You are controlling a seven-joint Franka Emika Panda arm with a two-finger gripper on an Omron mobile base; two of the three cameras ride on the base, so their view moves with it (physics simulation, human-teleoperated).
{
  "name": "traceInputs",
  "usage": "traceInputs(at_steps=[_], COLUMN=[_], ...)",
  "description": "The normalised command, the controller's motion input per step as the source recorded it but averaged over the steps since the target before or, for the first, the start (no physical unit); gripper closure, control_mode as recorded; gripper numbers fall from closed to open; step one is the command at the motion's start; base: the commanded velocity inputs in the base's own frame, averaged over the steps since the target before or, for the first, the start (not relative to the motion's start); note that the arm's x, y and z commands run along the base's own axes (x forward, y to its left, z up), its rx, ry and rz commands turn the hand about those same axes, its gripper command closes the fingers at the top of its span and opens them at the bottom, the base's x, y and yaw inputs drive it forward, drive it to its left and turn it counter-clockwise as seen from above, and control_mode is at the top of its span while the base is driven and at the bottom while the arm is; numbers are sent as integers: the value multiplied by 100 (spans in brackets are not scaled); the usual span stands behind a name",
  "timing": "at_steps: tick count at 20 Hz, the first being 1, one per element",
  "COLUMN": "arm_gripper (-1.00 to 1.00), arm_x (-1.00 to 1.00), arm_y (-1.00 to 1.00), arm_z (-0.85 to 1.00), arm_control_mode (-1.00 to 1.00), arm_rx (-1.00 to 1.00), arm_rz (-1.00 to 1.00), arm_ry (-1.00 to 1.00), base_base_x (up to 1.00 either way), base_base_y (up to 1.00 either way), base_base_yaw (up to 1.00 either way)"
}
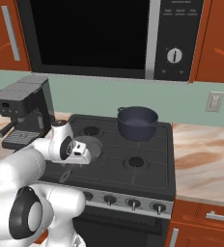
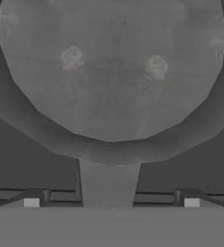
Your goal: Move the pot and pan from the stove into the sink.
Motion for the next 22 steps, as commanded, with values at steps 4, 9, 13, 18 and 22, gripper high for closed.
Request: traceInputs(at_steps=[4, 9, 13, 18, 22], arm_gripper=[-100, -100, -100, -100, -100], arm_x=[-15, -11, 0, 0, 0], arm_y=[-30, -23, 5, 26, 6], arm_z=[-32, -30, -28, -31, -7], arm_control_mode=[-100, -100, -100, -100, -100], arm_rx=[8, 9, 4, 2, 0], arm_rz=[0, 0, 0, -2, 0], arm_ry=[-4, -3, 0, 0, 0], base_base_x=[0, 0, 0, 0, 0], base_base_y=[0, 0, 0, 0, 0], base_base_yaw=[0, 0, 0, 0, 0])
